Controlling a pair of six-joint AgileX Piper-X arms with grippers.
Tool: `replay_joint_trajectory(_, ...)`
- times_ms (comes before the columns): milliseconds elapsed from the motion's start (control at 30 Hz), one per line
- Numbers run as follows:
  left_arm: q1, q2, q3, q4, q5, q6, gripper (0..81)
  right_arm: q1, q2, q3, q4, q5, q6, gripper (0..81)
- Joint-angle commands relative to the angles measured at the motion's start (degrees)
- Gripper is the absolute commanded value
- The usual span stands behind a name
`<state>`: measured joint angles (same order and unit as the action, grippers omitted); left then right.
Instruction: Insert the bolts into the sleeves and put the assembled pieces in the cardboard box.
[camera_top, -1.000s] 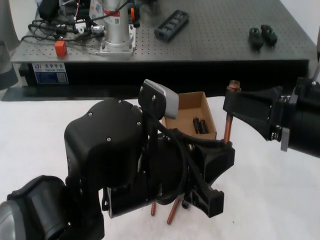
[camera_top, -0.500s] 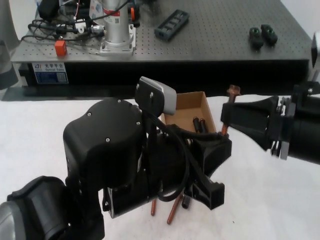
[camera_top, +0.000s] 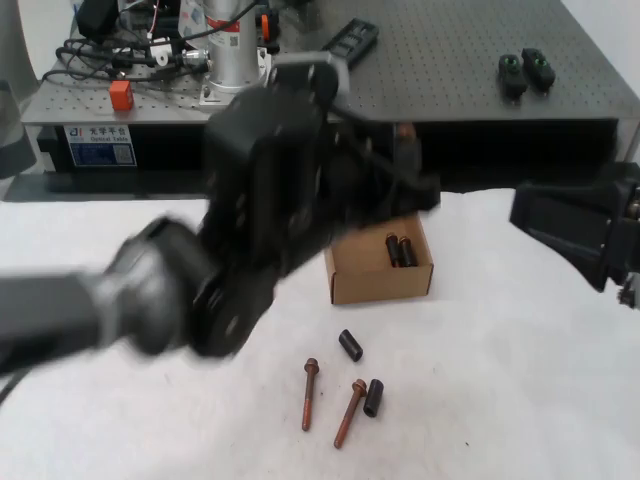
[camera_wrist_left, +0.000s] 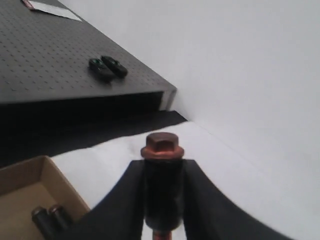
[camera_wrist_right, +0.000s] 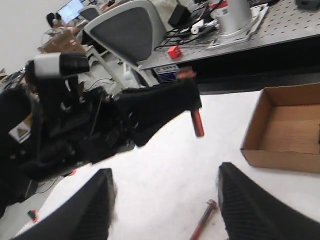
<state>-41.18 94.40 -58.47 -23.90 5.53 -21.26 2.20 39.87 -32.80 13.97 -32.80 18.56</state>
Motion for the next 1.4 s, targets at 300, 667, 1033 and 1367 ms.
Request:
replay_joint_trajectory(300,5.74,36.46,-54.05,49.97,3.98,-5.1,0.6,-4.46,-1.27,-0.06,4.43,8.92,-1.89,44.7)
replay_joint_trajectory(667,6.8,46.47,-66.95,62.89,4.89,-4.92,7.7,-4.46,-1.27,-0.06,5.42,10.06,-1.89,44.7)
replay_joint_trajectory(1033,7.19,40.19,-67.0,72.71,9.53,-1.09,29.7,-4.27,0.27,-0.41,6.87,9.52,-4.49,44.6)
replay_joint_trajectory(1367,8.62,14.62,-49.18,78.39,-14.4,12.98,24.8,6.6,26.67,-12.31,17.51,16.66,-17.02,44.5)
